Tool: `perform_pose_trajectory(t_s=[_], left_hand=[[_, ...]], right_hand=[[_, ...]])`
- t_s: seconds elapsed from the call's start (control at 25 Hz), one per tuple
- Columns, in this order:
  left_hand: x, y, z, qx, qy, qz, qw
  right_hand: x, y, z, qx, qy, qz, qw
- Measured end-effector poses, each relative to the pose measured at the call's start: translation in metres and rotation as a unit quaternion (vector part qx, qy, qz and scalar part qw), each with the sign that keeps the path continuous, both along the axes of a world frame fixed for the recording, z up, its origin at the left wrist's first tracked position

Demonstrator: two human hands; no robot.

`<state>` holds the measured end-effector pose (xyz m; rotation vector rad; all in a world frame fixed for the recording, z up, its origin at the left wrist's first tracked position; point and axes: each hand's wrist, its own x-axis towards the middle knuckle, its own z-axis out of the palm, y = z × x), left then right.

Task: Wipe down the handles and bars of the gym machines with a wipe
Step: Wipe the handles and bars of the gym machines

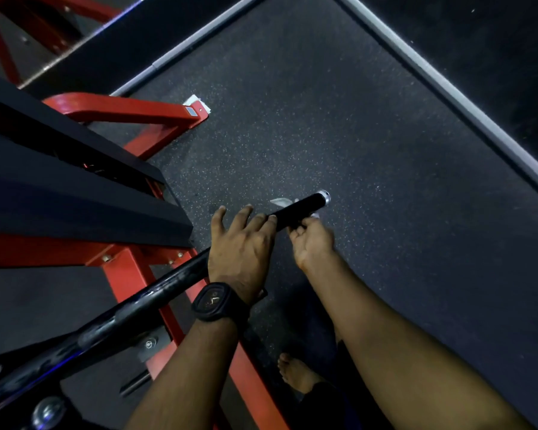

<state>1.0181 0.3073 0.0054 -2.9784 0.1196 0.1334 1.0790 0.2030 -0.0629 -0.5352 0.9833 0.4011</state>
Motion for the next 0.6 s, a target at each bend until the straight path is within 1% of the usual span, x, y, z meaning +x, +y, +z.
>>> perform_pose_trajectory(t_s=[0.08, 0.2, 0.28, 0.36, 0.44, 0.52, 0.6], left_hand=[[0.002, -0.001, 0.008, -0.006, -0.027, -0.002, 1.0], [0.006, -0.003, 0.028, -0.032, -0.026, 0.021, 0.999], [0.006, -0.005, 0.047, -0.05, -0.038, 0.029, 0.998], [0.004, -0.006, 0.065, -0.078, -0.086, 0.034, 0.993], [0.0, -0.008, 0.085, -0.136, -0.133, 0.054, 0.98], [-0.008, -0.012, 0.118, -0.207, -0.147, 0.091, 0.963], [-0.021, -0.015, 0.152, -0.245, -0.162, 0.12, 0.948]], right_hand=[[-0.007, 0.006, 0.017, -0.04, -0.036, 0.045, 0.998], [-0.017, 0.003, 0.049, -0.096, -0.093, 0.119, 0.984], [-0.014, -0.005, 0.076, -0.128, -0.109, 0.147, 0.975], [-0.01, -0.008, 0.103, -0.145, -0.109, 0.15, 0.972], [-0.013, -0.01, 0.137, -0.159, -0.129, 0.177, 0.963], [-0.025, -0.009, 0.177, -0.193, -0.182, 0.235, 0.935], [-0.041, -0.009, 0.218, -0.24, -0.239, 0.278, 0.899]])
